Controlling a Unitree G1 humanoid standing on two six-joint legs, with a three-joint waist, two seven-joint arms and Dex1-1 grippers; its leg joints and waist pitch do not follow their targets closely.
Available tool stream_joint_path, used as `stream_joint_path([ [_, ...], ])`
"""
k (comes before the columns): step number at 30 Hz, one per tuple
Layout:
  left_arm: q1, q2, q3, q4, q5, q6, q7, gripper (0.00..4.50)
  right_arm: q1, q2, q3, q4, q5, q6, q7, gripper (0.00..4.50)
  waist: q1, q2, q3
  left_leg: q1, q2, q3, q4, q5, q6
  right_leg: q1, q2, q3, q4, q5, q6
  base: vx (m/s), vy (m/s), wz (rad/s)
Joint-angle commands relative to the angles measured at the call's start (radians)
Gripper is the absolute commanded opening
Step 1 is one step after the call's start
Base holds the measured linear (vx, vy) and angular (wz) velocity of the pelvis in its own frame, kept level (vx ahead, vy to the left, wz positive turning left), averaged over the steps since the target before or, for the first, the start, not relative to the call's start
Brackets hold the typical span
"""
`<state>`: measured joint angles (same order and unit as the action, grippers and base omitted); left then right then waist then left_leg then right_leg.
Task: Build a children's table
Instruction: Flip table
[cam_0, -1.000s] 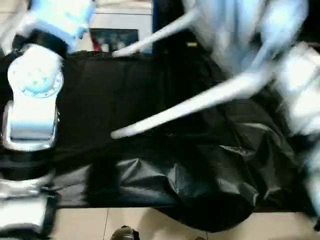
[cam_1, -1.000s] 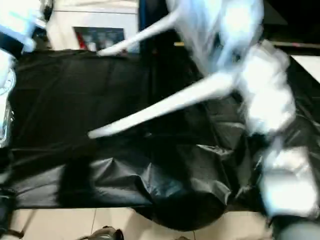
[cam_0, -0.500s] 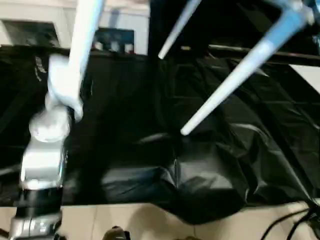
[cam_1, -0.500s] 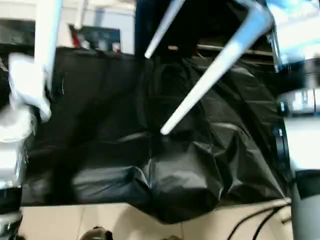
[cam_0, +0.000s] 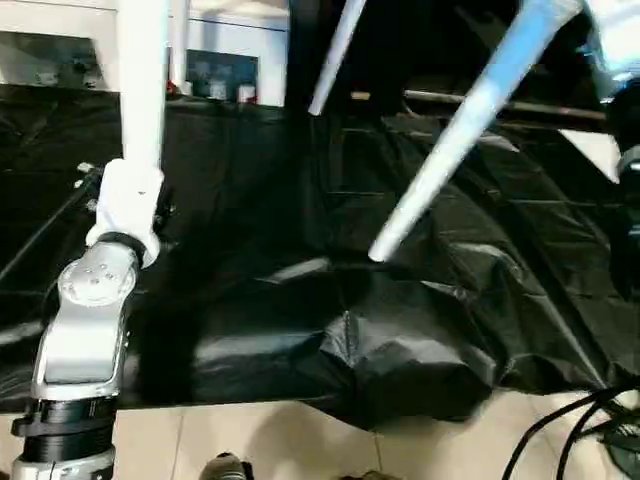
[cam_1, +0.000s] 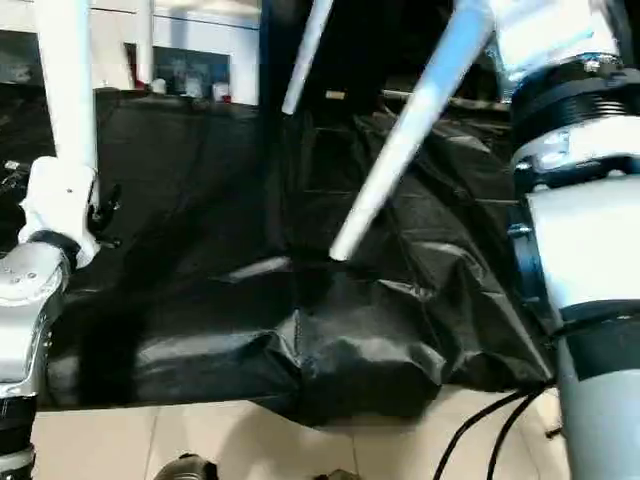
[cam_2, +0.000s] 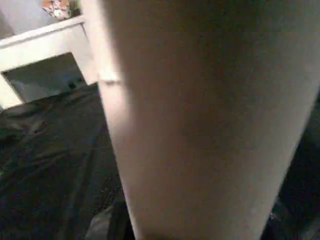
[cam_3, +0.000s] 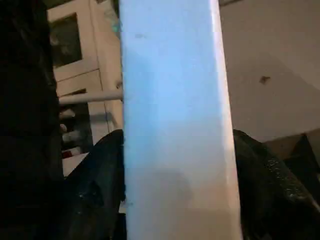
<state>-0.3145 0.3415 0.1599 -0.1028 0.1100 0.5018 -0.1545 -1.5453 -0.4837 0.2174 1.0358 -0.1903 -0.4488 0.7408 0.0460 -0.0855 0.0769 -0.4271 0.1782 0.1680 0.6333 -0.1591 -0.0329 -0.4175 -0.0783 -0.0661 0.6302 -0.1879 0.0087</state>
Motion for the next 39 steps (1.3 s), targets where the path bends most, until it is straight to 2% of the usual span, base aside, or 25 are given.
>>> stream_joint_path([
  [1,-0.009,-0.005,-0.012,-0.002,-0.007,-0.013,0.0,1.22,0.002,0.022,0.038,0.022,-0.014,-0.031,0.066,3.29,-0.013,0.025,-0.059,0.045,0.049,-0.043,-0.093,-0.672,-0.1,0.004,-0.063,0.03,-0.091,-0.499,-0.112,0.0,0.0,0.0],
  [3,0.006,-0.01,-0.003,0.002,-0.015,-0.024,0.003,1.22,0.007,0.033,0.031,0.025,-0.005,-0.048,0.083,3.37,-0.019,0.021,-0.056,0.051,0.049,-0.042,-0.091,-0.692,-0.101,-0.003,-0.061,0.029,-0.094,-0.508,-0.115,0.0,0.0,0.0],
  [4,0.026,-0.021,0.007,0.002,-0.023,-0.037,0.01,1.22,0.02,0.046,0.023,0.016,0.017,-0.067,0.105,3.49,-0.022,0.011,-0.056,0.053,0.05,-0.041,-0.089,-0.692,-0.098,-0.005,-0.063,0.028,-0.096,-0.516,-0.113,0.0,0.0,0.0],
  [7,0.04,-0.027,0.009,0.002,-0.027,-0.042,0.014,1.21,0.029,0.06,0.01,0.01,0.04,-0.091,0.114,3.69,-0.022,0.012,-0.056,0.06,0.052,-0.039,-0.088,-0.701,-0.1,-0.011,-0.06,0.03,-0.097,-0.509,-0.114,0.0,0.0,0.0],
  [11,0.064,-0.032,0.004,0.014,-0.027,-0.063,0.016,1.21,0.059,0.107,-0.038,-0.022,0.123,-0.167,0.15,3.99,-0.024,0.009,-0.054,0.067,0.052,-0.039,-0.088,-0.725,-0.098,-0.016,-0.057,0.027,-0.101,-0.504,-0.11,0.0,0.0,0.0],
  [17,0.077,-0.031,0.002,0.042,-0.026,-0.094,0.016,1.21,0.111,0.174,-0.113,-0.097,0.259,-0.249,0.173,4.09,-0.025,0.003,-0.055,0.062,0.055,-0.041,-0.1,-0.72,-0.1,-0.008,-0.058,0.027,-0.096,-0.467,-0.118,0.0,0.0,0.0],
  [18,0.082,-0.027,0.002,0.05,-0.028,-0.106,0.013,1.21,0.147,0.2,-0.135,-0.166,0.325,-0.248,0.187,4.09,-0.024,0.005,-0.055,0.064,0.055,-0.041,-0.101,-0.716,-0.1,-0.008,-0.058,0.029,-0.097,-0.462,-0.118,0.0,0.0,0.0],
  [20,0.085,-0.026,0.003,0.057,-0.032,-0.116,0.007,1.21,0.178,0.215,-0.143,-0.221,0.362,-0.226,0.191,4.09,-0.022,0.0,-0.056,0.066,0.055,-0.039,-0.103,-0.699,-0.1,-0.006,-0.057,0.031,-0.097,-0.449,-0.118,0.0,0.0,0.0],
  [22,0.094,-0.022,0.001,0.075,-0.039,-0.136,-0.004,1.21,0.261,0.238,-0.145,-0.339,0.419,-0.159,0.194,4.09,-0.019,-0.005,-0.055,0.069,0.055,-0.036,-0.105,-0.683,-0.102,-0.008,-0.054,0.034,-0.097,-0.43,-0.12,0.0,0.0,0.0],
  [23,0.103,-0.022,0.0,0.09,-0.042,-0.154,-0.007,1.21,0.353,0.249,-0.13,-0.452,0.45,-0.097,0.188,4.09,-0.013,-0.004,-0.052,0.073,0.055,-0.035,-0.109,-0.675,-0.106,-0.008,-0.056,0.037,-0.101,-0.434,-0.107,0.0,0.0,0.0],
  [24,0.105,-0.022,0.0,0.093,-0.042,-0.158,-0.007,1.21,0.374,0.251,-0.125,-0.477,0.456,-0.085,0.185,4.09,-0.014,-0.003,-0.054,0.072,0.055,-0.036,-0.11,-0.672,-0.111,-0.006,-0.056,0.037,-0.099,-0.428,-0.105,0.0,0.0,0.0],
  [25,0.112,-0.021,-0.001,0.095,-0.048,-0.155,-0.017,1.21,0.423,0.254,-0.113,-0.53,0.467,-0.052,0.174,4.09,-0.016,-0.009,-0.057,0.066,0.056,-0.041,-0.116,-0.665,-0.12,0.004,-0.056,0.036,-0.097,-0.42,-0.101,0.0,0.0,0.0],
  [27,0.121,-0.02,-0.003,0.097,-0.054,-0.152,-0.027,1.21,0.488,0.258,-0.101,-0.592,0.476,-0.014,0.158,4.09,-0.014,-0.01,-0.062,0.074,0.057,-0.038,-0.116,-0.669,-0.128,-0.001,-0.054,0.035,-0.094,-0.402,-0.108,0.0,0.0,0.0],
  [28,0.129,-0.02,-0.003,0.099,-0.059,-0.151,-0.035,1.21,0.549,0.26,-0.089,-0.643,0.478,0.015,0.139,4.09,-0.012,-0.013,-0.058,0.075,0.056,-0.036,-0.118,-0.666,-0.128,-0.002,-0.054,0.035,-0.099,-0.406,-0.104,0.0,0.0,0.0],
  [29,0.138,-0.021,-0.001,0.1,-0.068,-0.153,-0.044,1.77,0.622,0.261,-0.076,-0.707,0.485,0.053,0.117,4.09,-0.012,-0.02,-0.055,0.075,0.055,-0.033,-0.118,-0.656,-0.125,-0.003,-0.052,0.037,-0.102,-0.411,-0.099,0.0,0.0,0.0],
  [30,0.155,-0.021,0.005,0.103,-0.078,-0.16,-0.055,1.91,0.769,0.258,-0.044,-0.829,0.497,0.124,0.072,4.09,-0.009,-0.021,-0.058,0.08,0.056,-0.033,-0.119,-0.651,-0.128,-0.004,-0.056,0.038,-0.103,-0.413,-0.094,0.0,0.0,0.0],
  [31,0.16,-0.02,0.007,0.105,-0.079,-0.164,-0.056,1.94,0.811,0.257,-0.035,-0.863,0.502,0.144,0.061,4.09,-0.006,-0.019,-0.057,0.079,0.056,-0.034,-0.122,-0.631,-0.131,0.001,-0.054,0.039,-0.105,-0.401,-0.084,0.0,0.0,0.0],
  [32,0.165,-0.017,0.007,0.105,-0.081,-0.165,-0.059,2.13,0.856,0.252,-0.025,-0.903,0.511,0.171,0.052,4.09,-0.013,-0.026,-0.051,0.072,0.055,-0.039,-0.129,-0.67,-0.14,0.006,-0.053,0.036,-0.108,-0.451,-0.072,0.0,0.0,0.0],
  [33,0.173,-0.015,0.01,0.11,-0.081,-0.176,-0.06,2.13,0.921,0.245,-0.013,-0.941,0.518,0.202,0.037,4.09,-0.013,-0.026,-0.051,0.074,0.055,-0.041,-0.129,-0.687,-0.141,0.007,-0.054,0.034,-0.11,-0.476,-0.069,0.0,0.0,0.0],
  [34,0.184,-0.013,0.013,0.121,-0.09,-0.196,-0.068,2.26,1.014,0.23,-0.005,-1.001,0.533,0.281,0.025,4.09,-0.01,-0.026,-0.051,0.079,0.054,-0.04,-0.125,-0.682,-0.135,0.005,-0.058,0.039,-0.116,-0.494,-0.066,0.0,0.0,0.0],
  [35,0.187,-0.013,0.013,0.123,-0.091,-0.201,-0.069,2.26,1.036,0.226,-0.003,-1.013,0.538,0.301,0.023,4.09,-0.008,-0.022,-0.048,0.083,0.054,-0.039,-0.125,-0.693,-0.133,0.001,-0.058,0.039,-0.121,-0.508,-0.065,0.0,0.0,0.0],
  [36,0.192,-0.011,0.014,0.127,-0.092,-0.209,-0.071,2.4,1.066,0.221,-0.001,-1.029,0.544,0.332,0.02,4.09,-0.012,-0.027,-0.04,0.085,0.052,-0.04,-0.123,-0.717,-0.127,-0.002,-0.058,0.035,-0.131,-0.564,-0.055,0.0,0.0,0.0],
  [37,0.196,-0.011,0.013,0.135,-0.096,-0.221,-0.072,2.47,1.1,0.217,-0.008,-1.035,0.551,0.374,0.014,4.09,-0.016,-0.029,-0.039,0.084,0.051,-0.043,-0.123,-0.728,-0.127,0.002,-0.06,0.03,-0.135,-0.6,-0.048,0.0,0.0,0.0],
  [38,0.201,-0.012,0.013,0.141,-0.1,-0.228,-0.074,2.56,1.129,0.215,-0.017,-1.028,0.555,0.409,0.006,4.09,-0.025,-0.022,-0.034,0.088,0.052,-0.053,-0.121,-0.767,-0.132,0.008,-0.063,0.012,-0.148,-0.672,-0.036,0.0,0.0,0.0],
  [39,0.211,-0.013,0.013,0.152,-0.1,-0.243,-0.072,2.56,1.183,0.208,-0.033,-1.028,0.556,0.47,-0.017,4.09,-0.029,-0.018,-0.03,0.088,0.052,-0.056,-0.125,-0.784,-0.134,0.01,-0.06,0.003,-0.151,-0.678,-0.035,0.0,0.0,0.0],
])
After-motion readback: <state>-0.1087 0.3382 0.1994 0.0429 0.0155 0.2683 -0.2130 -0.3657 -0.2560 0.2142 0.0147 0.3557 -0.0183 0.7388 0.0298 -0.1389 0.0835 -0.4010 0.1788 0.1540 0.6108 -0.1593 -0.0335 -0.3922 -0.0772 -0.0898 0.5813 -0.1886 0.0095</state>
